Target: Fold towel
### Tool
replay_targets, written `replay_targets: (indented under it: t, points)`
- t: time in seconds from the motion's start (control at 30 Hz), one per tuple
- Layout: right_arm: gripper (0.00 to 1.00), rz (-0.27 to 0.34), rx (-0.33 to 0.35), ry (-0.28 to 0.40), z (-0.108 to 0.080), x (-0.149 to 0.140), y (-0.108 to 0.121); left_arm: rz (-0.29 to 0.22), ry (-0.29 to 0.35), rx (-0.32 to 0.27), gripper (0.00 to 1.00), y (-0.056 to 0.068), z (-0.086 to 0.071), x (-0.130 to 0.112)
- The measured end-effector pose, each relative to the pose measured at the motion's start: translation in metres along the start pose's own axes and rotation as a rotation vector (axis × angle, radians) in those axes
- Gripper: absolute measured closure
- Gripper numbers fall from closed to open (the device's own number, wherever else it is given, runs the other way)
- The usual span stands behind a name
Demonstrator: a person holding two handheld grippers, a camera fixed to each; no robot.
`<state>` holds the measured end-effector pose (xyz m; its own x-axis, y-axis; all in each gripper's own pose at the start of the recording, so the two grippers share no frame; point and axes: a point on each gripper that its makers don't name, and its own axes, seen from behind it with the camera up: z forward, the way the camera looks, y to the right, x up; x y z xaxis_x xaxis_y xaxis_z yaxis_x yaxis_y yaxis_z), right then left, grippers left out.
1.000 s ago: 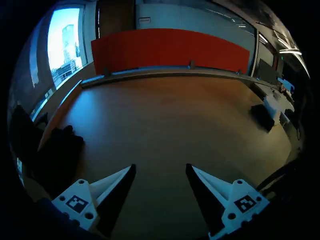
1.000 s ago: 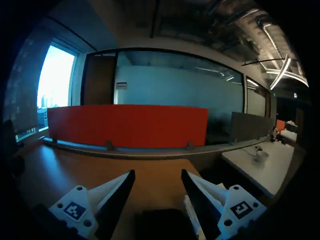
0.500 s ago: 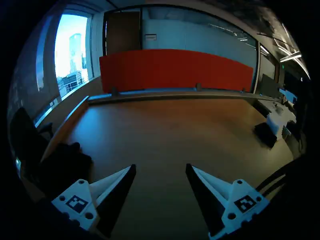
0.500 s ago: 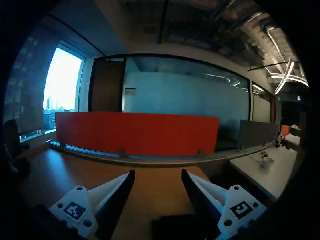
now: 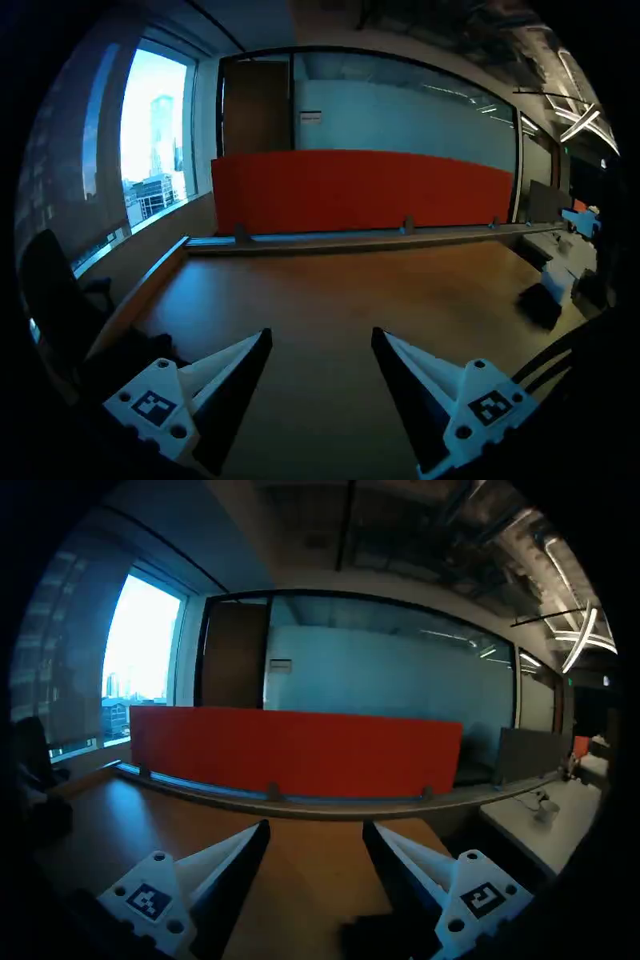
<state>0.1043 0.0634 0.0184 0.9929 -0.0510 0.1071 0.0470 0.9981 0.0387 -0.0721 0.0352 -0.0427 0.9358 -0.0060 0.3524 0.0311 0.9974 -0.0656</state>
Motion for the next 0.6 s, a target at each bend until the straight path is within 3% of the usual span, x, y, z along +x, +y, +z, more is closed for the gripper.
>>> replay_targets:
  t: [0.6]
  points:
    - [0.11, 0.052, 0.029, 0.039, 0.001, 0.025, -0.057, -0.041, 0.200, 0.054, 0.08, -0.022, 0.023, 0.077]
